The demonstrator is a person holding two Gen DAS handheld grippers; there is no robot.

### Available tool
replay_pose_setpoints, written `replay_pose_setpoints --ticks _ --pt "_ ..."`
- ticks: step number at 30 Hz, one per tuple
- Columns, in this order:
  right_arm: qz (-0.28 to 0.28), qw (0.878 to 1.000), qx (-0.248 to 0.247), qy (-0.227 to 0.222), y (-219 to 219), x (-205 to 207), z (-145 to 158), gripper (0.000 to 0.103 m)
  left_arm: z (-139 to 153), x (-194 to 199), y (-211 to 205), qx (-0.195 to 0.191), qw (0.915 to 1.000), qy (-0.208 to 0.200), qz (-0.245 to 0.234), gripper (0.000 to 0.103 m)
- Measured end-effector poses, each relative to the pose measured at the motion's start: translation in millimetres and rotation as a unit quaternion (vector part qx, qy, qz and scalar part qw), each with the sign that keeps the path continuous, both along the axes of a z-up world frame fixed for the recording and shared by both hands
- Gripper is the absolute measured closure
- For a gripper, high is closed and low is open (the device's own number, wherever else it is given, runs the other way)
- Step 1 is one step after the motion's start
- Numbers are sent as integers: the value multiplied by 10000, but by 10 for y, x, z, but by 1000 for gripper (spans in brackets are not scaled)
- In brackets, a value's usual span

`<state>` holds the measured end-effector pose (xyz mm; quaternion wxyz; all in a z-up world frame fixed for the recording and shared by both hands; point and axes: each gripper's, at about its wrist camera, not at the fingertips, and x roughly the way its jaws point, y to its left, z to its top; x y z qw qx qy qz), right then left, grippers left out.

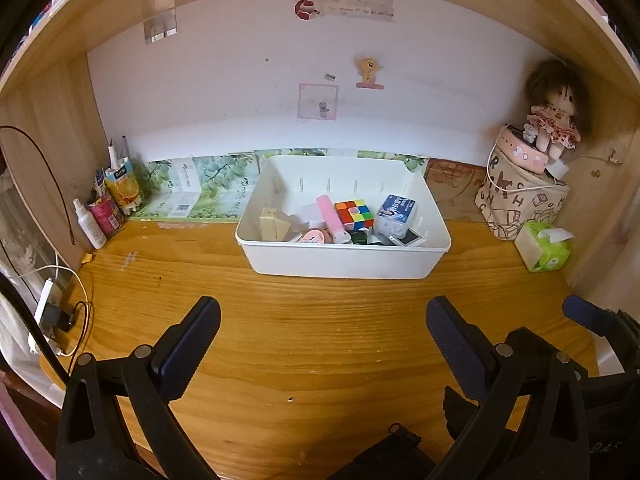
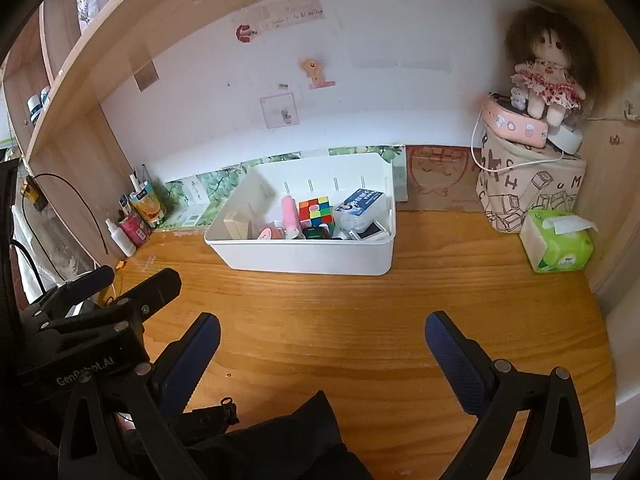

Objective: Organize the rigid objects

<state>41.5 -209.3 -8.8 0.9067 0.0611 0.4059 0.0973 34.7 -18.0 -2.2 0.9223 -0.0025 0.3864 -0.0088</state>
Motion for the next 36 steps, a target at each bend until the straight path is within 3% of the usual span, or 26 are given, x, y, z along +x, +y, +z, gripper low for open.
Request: replay_pose_setpoints --ticks 36 --pt "-128 9969 226 740 162 -566 -195 0 -89 -577 164 235 9991 361 34 1"
